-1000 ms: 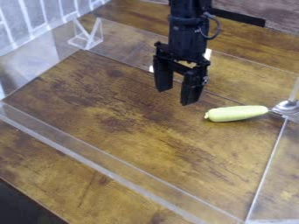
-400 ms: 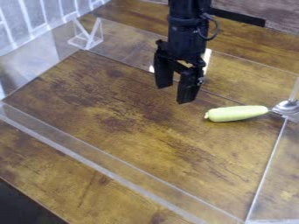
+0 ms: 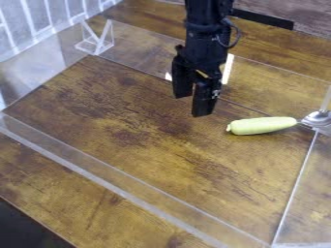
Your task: Move the green spoon to the right
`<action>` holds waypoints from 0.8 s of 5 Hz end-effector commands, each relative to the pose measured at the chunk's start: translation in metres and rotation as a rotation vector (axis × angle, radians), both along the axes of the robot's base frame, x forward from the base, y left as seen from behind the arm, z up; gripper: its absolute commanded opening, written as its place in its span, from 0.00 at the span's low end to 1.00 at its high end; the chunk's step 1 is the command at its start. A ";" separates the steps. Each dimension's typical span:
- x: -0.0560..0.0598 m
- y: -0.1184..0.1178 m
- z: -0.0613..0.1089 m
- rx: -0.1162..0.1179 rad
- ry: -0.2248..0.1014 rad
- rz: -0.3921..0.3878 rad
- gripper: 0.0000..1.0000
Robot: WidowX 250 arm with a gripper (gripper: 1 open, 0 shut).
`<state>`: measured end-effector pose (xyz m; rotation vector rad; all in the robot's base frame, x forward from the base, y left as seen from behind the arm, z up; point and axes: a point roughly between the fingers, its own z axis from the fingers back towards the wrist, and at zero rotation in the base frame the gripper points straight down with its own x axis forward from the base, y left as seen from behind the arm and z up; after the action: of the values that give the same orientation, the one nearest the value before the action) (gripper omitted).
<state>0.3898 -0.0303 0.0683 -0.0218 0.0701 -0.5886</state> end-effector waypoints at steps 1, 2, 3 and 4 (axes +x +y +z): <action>0.002 0.001 0.036 0.011 -0.118 -0.031 1.00; 0.003 0.009 0.045 0.018 -0.134 -0.067 1.00; 0.006 0.017 0.053 0.025 -0.152 -0.105 1.00; 0.008 0.020 0.044 0.013 -0.154 -0.178 1.00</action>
<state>0.3952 -0.0234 0.0672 0.0007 0.0401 -0.7833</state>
